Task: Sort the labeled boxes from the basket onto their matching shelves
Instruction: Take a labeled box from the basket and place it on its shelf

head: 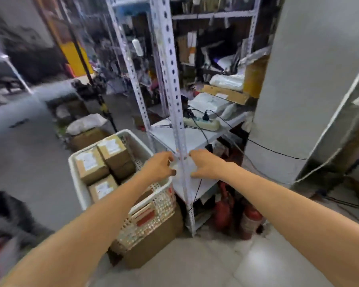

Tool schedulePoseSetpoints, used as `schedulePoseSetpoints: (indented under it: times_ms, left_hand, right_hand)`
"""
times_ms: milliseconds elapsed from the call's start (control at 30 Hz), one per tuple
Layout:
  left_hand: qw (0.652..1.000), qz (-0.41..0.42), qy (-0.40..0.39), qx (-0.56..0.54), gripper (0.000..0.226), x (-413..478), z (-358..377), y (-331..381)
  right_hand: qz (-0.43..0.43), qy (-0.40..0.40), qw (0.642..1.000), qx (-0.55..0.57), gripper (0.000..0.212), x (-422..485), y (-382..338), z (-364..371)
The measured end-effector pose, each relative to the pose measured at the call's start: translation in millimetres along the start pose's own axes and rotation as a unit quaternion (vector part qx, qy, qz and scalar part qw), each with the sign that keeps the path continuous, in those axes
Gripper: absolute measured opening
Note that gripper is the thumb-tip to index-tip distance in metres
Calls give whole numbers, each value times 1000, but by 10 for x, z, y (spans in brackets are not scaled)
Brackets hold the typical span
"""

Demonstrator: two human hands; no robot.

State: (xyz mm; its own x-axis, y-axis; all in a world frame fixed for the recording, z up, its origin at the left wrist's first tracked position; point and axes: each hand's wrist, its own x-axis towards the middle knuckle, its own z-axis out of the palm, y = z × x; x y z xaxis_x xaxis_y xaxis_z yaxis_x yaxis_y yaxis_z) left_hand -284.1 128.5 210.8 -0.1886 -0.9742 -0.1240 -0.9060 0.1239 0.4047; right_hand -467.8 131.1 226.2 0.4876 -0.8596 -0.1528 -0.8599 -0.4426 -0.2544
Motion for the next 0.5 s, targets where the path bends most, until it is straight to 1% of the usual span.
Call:
schedulePoseSetpoints:
  times_ms: [33, 100, 233, 333, 400, 500]
  left_hand:
    - [1000, -21, 7, 3, 48, -35, -67, -194]
    - [999, -51, 19, 5, 50, -90, -182, -584]
    - [992, -117, 36, -19, 41, -202, -378, -1357]
    - [983, -172, 36, -52, 46, -248, -475, -1846]
    - [978, -193, 35, -71, 49, -246, -506, -2101]
    - [971, -217, 29, -95, 48, -237, -480, -2369]
  right_hand:
    - [-22, -5, 1000, -11, 47, 172, -148, 11]
    - [-57, -8, 998, -21, 41, 497, -428, 46]
    - [-108, -29, 993, -31, 35, 1140, -958, 179]
    - [-128, -44, 990, -28, 37, 1562, -1256, 294]
    - [-138, -50, 989, -34, 39, 1787, -1405, 342]
    - [-142, -72, 986, -45, 37, 2026, -1555, 410]
